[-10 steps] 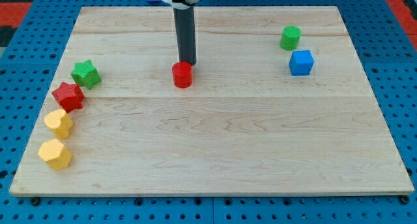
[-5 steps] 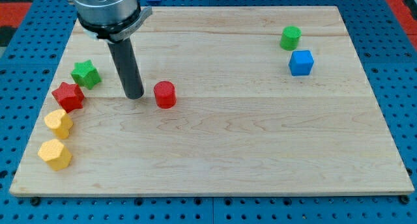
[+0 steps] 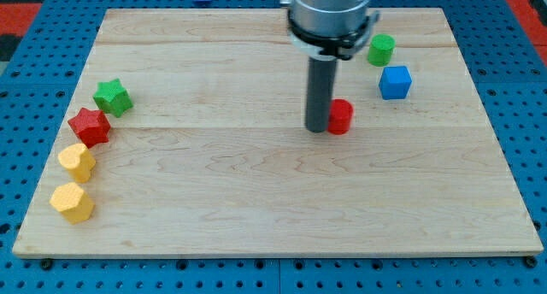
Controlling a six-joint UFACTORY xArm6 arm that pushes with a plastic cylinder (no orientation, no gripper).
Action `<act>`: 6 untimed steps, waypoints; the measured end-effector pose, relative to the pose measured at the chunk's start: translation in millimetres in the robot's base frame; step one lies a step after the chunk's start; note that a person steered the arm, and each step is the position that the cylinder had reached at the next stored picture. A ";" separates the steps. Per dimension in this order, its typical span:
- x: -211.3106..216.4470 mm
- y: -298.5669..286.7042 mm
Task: Place red circle below blue cube
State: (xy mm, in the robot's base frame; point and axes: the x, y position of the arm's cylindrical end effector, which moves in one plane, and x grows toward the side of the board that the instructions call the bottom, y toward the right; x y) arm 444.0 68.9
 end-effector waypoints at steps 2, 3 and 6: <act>6.2 -16.2; -14.4 -0.2; -29.3 66.5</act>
